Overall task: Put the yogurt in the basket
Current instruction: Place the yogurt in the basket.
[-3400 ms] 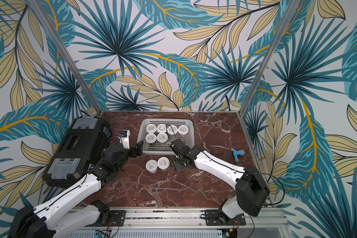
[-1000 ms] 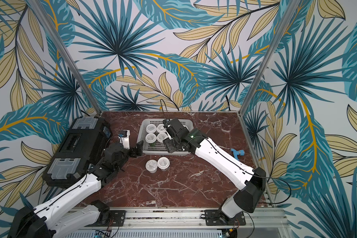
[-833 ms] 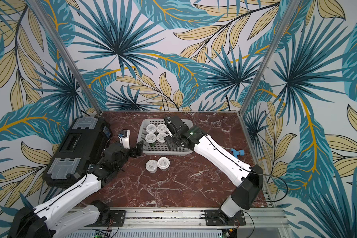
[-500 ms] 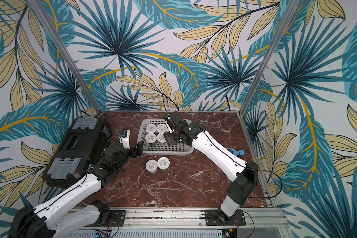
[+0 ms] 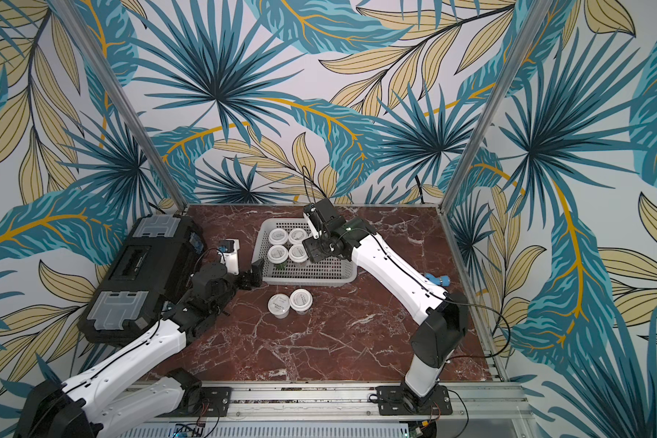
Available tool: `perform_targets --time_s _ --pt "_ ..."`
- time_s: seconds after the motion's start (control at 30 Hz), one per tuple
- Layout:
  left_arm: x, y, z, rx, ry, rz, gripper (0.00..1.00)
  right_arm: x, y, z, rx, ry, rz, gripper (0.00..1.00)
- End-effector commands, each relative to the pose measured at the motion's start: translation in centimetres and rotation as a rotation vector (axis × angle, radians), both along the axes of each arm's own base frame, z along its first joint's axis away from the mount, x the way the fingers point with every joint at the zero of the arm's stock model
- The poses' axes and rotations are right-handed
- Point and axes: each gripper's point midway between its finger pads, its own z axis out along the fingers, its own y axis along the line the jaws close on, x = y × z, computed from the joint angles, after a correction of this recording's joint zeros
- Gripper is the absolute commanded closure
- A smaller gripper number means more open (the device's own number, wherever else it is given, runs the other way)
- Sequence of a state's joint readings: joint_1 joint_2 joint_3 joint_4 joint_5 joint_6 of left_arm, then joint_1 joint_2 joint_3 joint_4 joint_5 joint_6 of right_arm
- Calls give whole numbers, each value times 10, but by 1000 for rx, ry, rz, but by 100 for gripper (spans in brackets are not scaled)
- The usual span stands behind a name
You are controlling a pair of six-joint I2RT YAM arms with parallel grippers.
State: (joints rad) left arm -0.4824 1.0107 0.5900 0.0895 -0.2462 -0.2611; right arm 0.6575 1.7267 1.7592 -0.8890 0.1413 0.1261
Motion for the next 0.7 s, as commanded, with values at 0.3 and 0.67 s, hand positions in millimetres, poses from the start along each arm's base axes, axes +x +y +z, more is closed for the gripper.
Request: perform_targets --time_s 0.3,0.67 --pt "4 0 24 -27 -50 5 7 13 3 -8 -3 24 12 34" --pt "4 0 23 -26 -48 5 7 23 2 -20 -8 51 9 34"
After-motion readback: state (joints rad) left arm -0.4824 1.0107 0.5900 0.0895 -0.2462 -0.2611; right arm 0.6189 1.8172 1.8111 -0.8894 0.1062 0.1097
